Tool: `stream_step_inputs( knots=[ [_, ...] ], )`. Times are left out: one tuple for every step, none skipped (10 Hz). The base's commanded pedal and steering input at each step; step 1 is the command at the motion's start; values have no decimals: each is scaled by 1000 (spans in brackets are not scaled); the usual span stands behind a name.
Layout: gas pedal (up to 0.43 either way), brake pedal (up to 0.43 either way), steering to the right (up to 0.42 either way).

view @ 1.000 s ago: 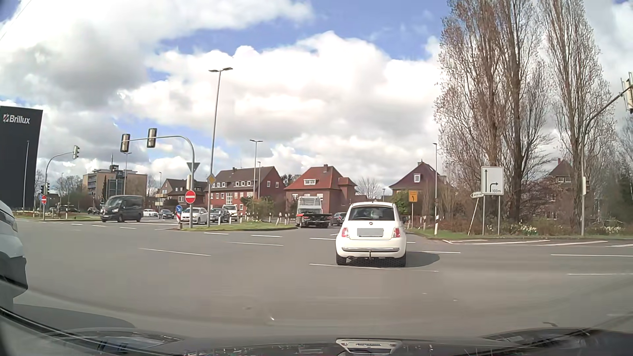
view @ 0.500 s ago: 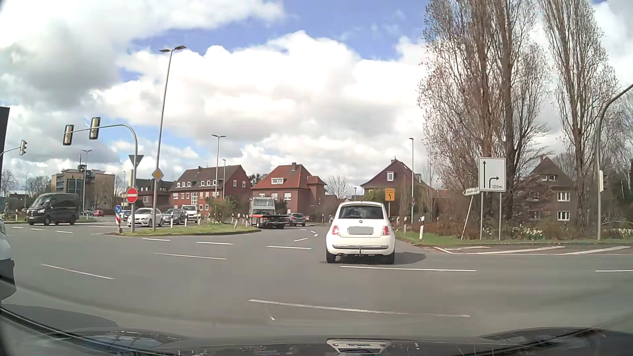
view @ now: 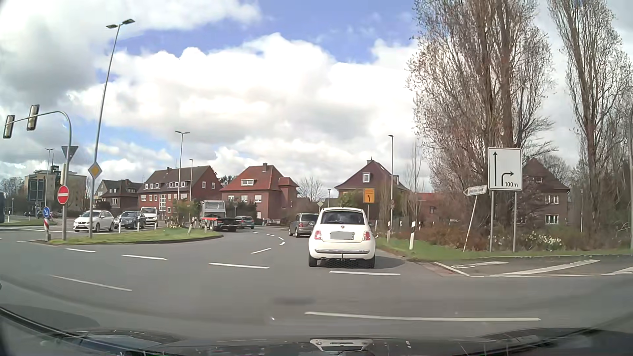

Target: Follow the waypoints while adhering to traffic rules and regulations

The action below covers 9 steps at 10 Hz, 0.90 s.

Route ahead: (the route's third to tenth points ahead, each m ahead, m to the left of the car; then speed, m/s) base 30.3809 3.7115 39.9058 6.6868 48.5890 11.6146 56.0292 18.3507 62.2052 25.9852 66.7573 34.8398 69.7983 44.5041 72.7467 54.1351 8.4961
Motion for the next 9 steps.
stream_step_inputs(
  knots=[
    [287,0,50],
    [287,0,40],
    [287,0,28],
    [268,0,17],
    [268,0,6],
    [260,0,2],
    [220,0,-3],
    [220,0,-4],
    [220,0,-5]
  ],
)
